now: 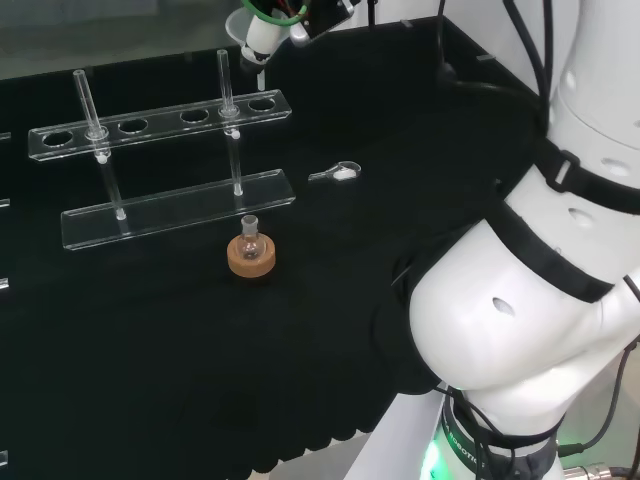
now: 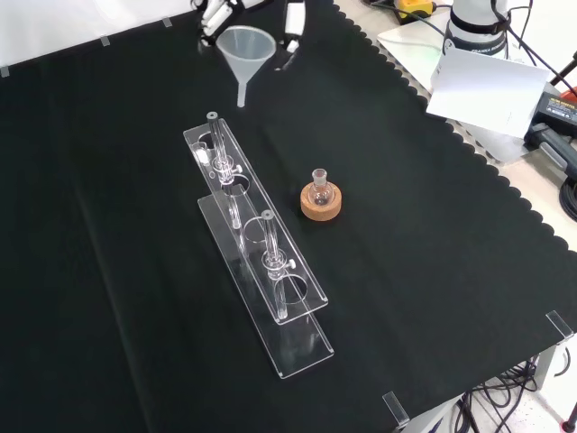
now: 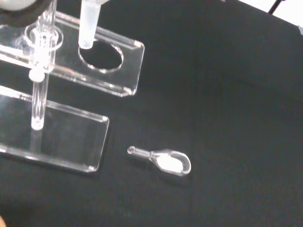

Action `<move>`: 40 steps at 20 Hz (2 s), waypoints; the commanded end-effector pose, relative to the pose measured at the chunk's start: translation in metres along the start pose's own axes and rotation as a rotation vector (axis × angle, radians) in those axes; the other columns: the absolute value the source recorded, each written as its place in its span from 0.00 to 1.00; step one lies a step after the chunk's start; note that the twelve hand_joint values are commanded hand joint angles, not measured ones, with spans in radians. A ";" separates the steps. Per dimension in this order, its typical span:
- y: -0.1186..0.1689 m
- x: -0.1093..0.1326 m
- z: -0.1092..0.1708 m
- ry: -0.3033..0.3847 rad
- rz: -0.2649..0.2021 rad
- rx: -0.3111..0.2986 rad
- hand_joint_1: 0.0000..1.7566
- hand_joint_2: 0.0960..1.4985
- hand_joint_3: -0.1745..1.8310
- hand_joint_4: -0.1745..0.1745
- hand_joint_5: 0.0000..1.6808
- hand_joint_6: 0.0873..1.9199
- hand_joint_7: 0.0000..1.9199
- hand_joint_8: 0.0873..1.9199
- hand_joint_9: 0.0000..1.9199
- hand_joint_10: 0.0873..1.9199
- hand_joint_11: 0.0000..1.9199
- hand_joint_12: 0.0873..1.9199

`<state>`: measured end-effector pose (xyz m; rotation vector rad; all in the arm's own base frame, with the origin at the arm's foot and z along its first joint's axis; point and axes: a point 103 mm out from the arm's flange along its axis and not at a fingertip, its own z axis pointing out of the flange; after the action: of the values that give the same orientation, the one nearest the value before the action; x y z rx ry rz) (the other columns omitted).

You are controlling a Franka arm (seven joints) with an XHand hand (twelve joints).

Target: Place the funnel on the round-bottom flask.

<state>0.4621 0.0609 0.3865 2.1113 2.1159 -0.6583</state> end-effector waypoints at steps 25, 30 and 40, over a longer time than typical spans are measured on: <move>-0.075 0.070 0.067 0.026 -0.050 0.066 0.41 0.45 0.37 0.43 0.40 0.37 0.40 0.36 0.56 0.22 0.38 0.61; -0.070 0.083 0.077 0.025 -0.063 0.089 0.41 0.45 0.37 0.43 0.40 0.37 0.40 0.36 0.56 0.22 0.38 0.61; -0.059 0.098 0.098 0.023 -0.075 0.121 0.41 0.46 0.37 0.43 0.41 0.37 0.40 0.36 0.56 0.22 0.38 0.61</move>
<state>0.3743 0.1169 0.2851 2.1175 2.2258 -0.7901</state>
